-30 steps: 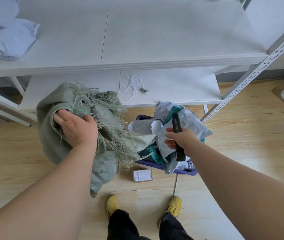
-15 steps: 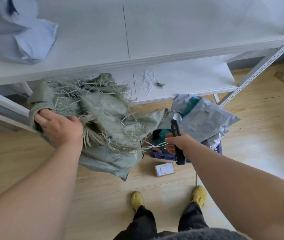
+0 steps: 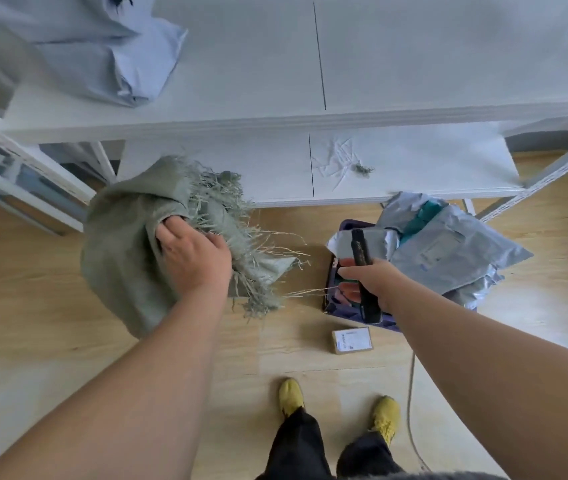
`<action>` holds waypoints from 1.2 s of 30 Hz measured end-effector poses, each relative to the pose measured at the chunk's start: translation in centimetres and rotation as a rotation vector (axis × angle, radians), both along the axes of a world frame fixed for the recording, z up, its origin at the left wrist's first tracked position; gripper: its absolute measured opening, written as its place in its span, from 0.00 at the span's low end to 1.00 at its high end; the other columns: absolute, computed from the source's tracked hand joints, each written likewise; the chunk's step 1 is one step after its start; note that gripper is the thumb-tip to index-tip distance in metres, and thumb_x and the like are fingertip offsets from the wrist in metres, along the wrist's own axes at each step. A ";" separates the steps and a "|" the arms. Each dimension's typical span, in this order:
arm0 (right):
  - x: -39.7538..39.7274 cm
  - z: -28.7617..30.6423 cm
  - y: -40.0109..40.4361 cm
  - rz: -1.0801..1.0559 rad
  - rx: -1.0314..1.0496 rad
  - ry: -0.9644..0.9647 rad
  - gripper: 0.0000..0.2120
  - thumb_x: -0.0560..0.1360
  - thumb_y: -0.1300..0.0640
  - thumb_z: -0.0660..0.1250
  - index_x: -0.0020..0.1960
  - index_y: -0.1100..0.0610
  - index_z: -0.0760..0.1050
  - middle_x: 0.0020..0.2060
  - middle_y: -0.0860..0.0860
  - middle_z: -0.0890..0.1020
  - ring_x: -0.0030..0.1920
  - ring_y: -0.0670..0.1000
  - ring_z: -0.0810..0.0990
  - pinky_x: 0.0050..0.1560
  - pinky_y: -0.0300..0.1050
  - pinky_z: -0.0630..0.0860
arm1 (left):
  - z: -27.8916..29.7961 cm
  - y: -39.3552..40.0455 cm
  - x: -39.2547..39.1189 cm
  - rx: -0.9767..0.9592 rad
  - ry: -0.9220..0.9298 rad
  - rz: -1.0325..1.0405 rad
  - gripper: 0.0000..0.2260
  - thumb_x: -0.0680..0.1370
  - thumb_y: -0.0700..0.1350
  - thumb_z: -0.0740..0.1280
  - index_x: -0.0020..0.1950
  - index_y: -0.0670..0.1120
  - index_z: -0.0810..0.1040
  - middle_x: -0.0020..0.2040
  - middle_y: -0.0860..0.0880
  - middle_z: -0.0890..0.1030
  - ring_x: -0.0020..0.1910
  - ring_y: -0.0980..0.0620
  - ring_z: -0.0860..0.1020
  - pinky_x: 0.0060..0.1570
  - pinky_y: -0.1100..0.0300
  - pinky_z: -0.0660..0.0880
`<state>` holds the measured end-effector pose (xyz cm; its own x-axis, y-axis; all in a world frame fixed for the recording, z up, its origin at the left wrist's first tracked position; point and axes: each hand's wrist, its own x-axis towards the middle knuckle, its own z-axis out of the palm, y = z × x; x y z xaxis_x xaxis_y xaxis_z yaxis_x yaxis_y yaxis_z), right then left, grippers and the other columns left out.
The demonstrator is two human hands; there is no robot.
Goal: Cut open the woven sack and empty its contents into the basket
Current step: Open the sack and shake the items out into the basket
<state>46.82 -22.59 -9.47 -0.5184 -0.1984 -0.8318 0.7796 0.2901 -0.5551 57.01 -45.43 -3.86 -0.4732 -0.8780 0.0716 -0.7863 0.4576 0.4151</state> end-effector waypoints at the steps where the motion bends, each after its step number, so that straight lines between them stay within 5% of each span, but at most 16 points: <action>1: 0.1 -0.6 0.2 -0.001 0.007 -0.017 0.14 0.75 0.68 0.68 0.60 0.61 0.75 0.46 0.60 0.78 0.40 0.56 0.76 0.33 0.43 0.76 | -0.9 0.6 0.2 0.008 -0.013 -0.009 0.20 0.76 0.44 0.67 0.63 0.36 0.66 0.65 0.37 0.68 0.59 0.36 0.72 0.58 0.48 0.69; 5: 1.0 -4.8 2.0 0.033 0.092 -0.042 0.11 0.73 0.68 0.69 0.55 0.59 0.76 0.41 0.57 0.78 0.30 0.51 0.76 0.31 0.41 0.74 | -6.2 3.3 1.1 0.115 -0.103 -0.040 0.19 0.77 0.43 0.67 0.63 0.35 0.67 0.66 0.37 0.67 0.60 0.36 0.72 0.56 0.49 0.68; 10: 2.0 -12.3 5.6 0.249 0.303 0.005 0.12 0.72 0.64 0.71 0.56 0.59 0.77 0.40 0.57 0.81 0.36 0.54 0.79 0.38 0.46 0.79 | -15.8 6.6 2.8 0.341 -0.209 0.024 0.20 0.77 0.40 0.66 0.65 0.35 0.65 0.68 0.36 0.64 0.58 0.34 0.72 0.46 0.49 0.69; 14: 2.9 -19.4 7.9 0.393 0.415 0.006 0.13 0.71 0.63 0.72 0.54 0.54 0.79 0.35 0.51 0.80 0.30 0.49 0.76 0.32 0.40 0.77 | -23.3 8.9 4.5 0.439 -0.356 0.016 0.19 0.78 0.40 0.66 0.65 0.35 0.65 0.68 0.36 0.63 0.55 0.33 0.74 0.43 0.48 0.69; 18: 4.0 -27.5 9.7 0.616 0.544 0.073 0.14 0.70 0.60 0.70 0.53 0.47 0.80 0.40 0.50 0.83 0.35 0.52 0.79 0.45 0.49 0.82 | -30.7 11.8 4.9 0.531 -0.433 -0.024 0.21 0.78 0.42 0.66 0.68 0.37 0.65 0.70 0.38 0.63 0.57 0.35 0.75 0.49 0.46 0.74; 26: 3.5 -42.7 11.8 0.874 0.746 0.183 0.10 0.72 0.66 0.65 0.48 0.52 0.74 0.48 0.53 0.77 0.37 0.52 0.76 0.30 0.40 0.69 | -45.1 17.3 3.7 0.698 -0.484 -0.154 0.27 0.80 0.46 0.65 0.76 0.42 0.60 0.73 0.44 0.62 0.67 0.43 0.71 0.63 0.50 0.70; 32: 2.5 -51.6 11.8 0.884 0.827 0.205 0.28 0.73 0.70 0.64 0.70 0.51 0.70 0.67 0.52 0.67 0.52 0.56 0.79 0.48 0.46 0.77 | -53.5 20.3 2.6 0.825 -0.454 -0.185 0.29 0.79 0.44 0.66 0.77 0.43 0.58 0.73 0.43 0.64 0.68 0.46 0.70 0.61 0.54 0.69; 36: 1.6 -55.1 12.6 0.747 0.906 0.208 0.30 0.74 0.68 0.64 0.73 0.52 0.65 0.63 0.56 0.74 0.58 0.58 0.78 0.52 0.48 0.75 | -56.9 22.2 2.0 0.861 -0.291 -0.252 0.23 0.79 0.40 0.66 0.70 0.49 0.60 0.69 0.44 0.69 0.48 0.56 0.72 0.46 0.65 0.66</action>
<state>48.40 -10.00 -64.59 -0.6655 0.1075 -0.7386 0.1701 0.9854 -0.0099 59.03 -23.19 -60.72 -0.5535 -0.4428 -0.7054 -0.8320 0.2555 0.4925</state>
